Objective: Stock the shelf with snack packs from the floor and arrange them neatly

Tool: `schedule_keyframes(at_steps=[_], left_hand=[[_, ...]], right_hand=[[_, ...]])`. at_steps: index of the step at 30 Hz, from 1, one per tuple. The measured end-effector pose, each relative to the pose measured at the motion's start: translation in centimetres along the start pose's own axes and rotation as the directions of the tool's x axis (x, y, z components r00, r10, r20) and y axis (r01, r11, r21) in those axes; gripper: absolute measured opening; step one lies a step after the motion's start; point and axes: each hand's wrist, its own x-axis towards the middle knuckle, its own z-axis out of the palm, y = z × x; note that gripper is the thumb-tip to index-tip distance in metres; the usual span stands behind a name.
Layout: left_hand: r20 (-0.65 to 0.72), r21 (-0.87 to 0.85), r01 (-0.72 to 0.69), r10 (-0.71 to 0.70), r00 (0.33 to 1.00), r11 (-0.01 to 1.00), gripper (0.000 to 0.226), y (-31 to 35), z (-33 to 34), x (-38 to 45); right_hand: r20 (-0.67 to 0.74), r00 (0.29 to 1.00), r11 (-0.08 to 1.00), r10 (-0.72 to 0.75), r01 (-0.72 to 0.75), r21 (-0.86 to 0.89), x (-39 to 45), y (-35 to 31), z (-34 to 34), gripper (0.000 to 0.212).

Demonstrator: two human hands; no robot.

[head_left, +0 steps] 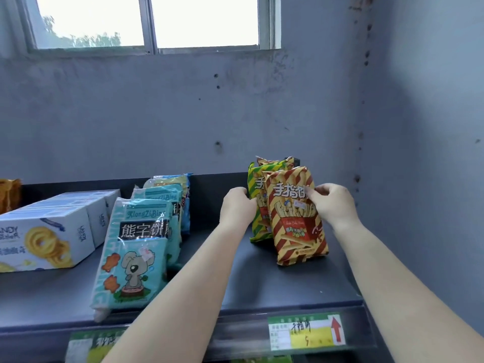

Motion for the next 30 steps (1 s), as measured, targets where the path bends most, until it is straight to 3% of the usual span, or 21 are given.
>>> schedule_keyframes(at_steps=[4, 9, 17, 24, 27, 30], left_hand=[[-0.088, 0.004, -0.008, 0.008, 0.996, 1.000, 0.013, -0.4, 0.8, 0.4], [-0.112, -0.121, -0.098, 0.084, 0.990, 0.988, 0.016, 0.1, 1.7, 0.6], [-0.126, -0.176, -0.060, 0.038, 0.991, 0.983, 0.017, -0.4, 2.4, 0.8], [-0.024, -0.312, 0.029, -0.039, 0.999, 0.950, 0.024, -0.5, 0.9, 0.2], [-0.118, -0.212, -0.105, 0.082, 0.990, 0.971, 0.026, 0.3, -1.0, -0.5], [-0.171, -0.104, -0.272, 0.252, 0.952, 0.957, 0.026, 1.3, -3.6, -2.1]], right_hand=[[-0.031, 0.999, 0.998, -0.025, 0.027, 0.065, 0.1, 0.8, 0.2, 0.031], [-0.093, 0.992, 0.991, -0.081, 0.090, 0.098, -0.2, 1.3, 0.0, 0.022], [-0.150, 0.980, 0.987, -0.129, 0.141, 0.074, -0.8, 0.6, 0.7, 0.022], [-0.088, 0.988, 0.983, -0.128, 0.115, -0.143, -1.0, -0.1, 1.4, 0.020], [-0.043, 0.991, 0.955, -0.127, 0.110, -0.274, -1.5, -1.2, 0.9, 0.023], [-0.169, 0.951, 0.931, -0.260, 0.200, -0.306, -2.6, -3.0, 0.4, 0.033]])
